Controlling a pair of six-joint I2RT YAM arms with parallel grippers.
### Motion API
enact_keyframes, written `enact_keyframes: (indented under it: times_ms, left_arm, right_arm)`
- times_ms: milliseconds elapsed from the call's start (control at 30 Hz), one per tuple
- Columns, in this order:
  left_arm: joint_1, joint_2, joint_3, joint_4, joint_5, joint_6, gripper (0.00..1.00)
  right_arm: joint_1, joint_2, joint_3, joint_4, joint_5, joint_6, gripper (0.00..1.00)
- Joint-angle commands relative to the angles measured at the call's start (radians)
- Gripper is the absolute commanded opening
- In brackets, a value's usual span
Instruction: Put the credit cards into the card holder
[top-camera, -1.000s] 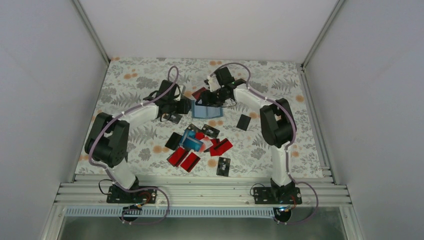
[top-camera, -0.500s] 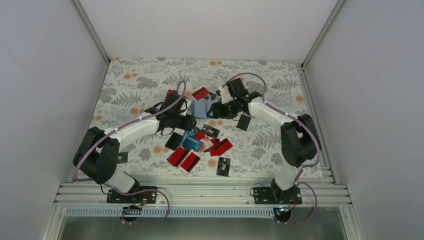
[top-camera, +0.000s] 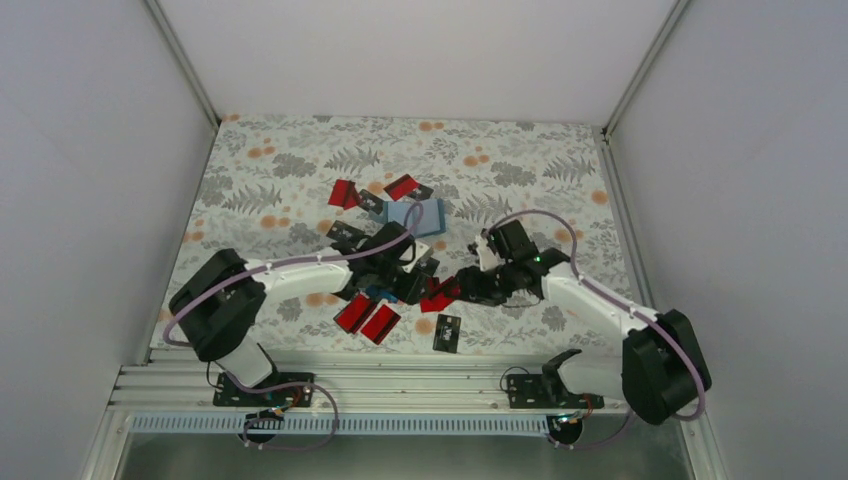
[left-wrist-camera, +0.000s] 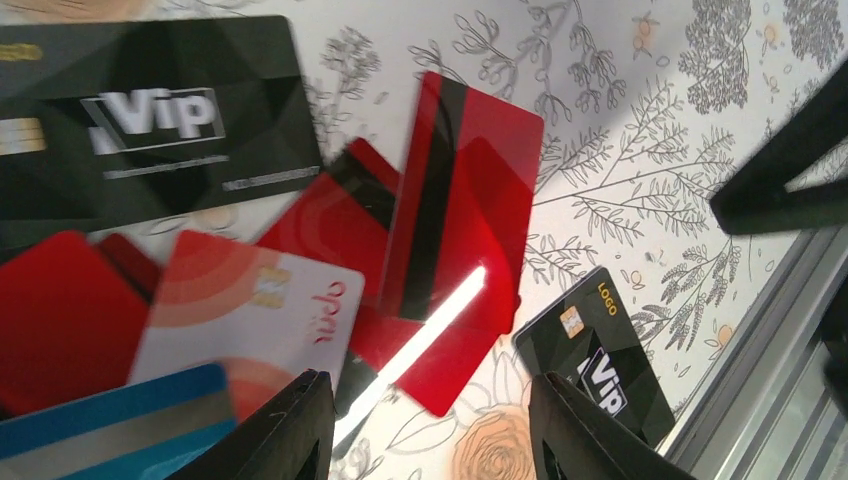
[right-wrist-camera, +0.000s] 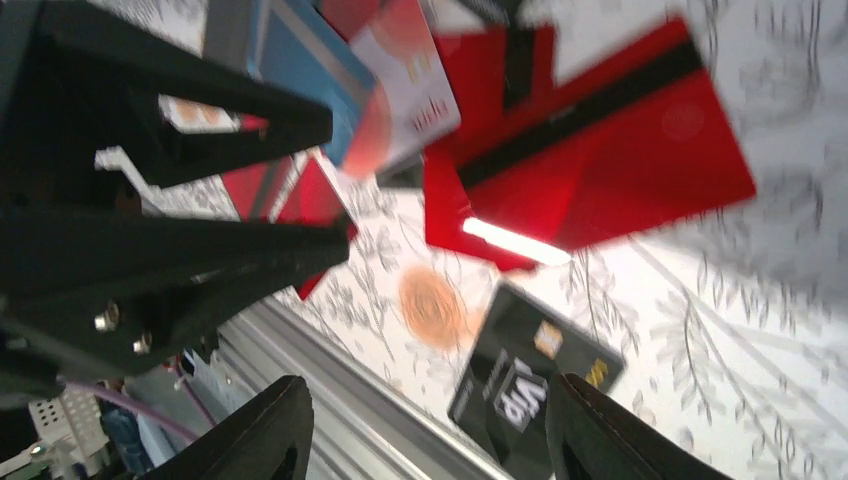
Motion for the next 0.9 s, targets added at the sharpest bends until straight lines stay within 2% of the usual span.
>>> enact_keyframes:
  times_ms: [0, 200, 400, 867]
  left_arm:
    - [-0.053, 0.073, 0.054, 0.043, 0.026, -0.021, 0.49]
    - [-0.104, 0.147, 0.101, 0.033, 0.028, -0.023, 0.48]
    - [-0.12, 0.193, 0.123, 0.029, 0.038, -0.015, 0.46]
    - [-0.163, 0.236, 0.106, 0.023, 0.075, -0.032, 0.45]
  right_arm:
    - [0.009, -0.094, -0.109, -0.043, -0.064, 0.068, 0.6]
    - [0.015, -0.192, -0.255, -0.04, -0.125, 0.13, 0.6]
    - [0.038, -0.222, -0.319, -0.018, -0.156, 0.17, 0.6]
    - [0.141, -0.168, -0.448, 0.236, -0.11, 0.357, 0.58]
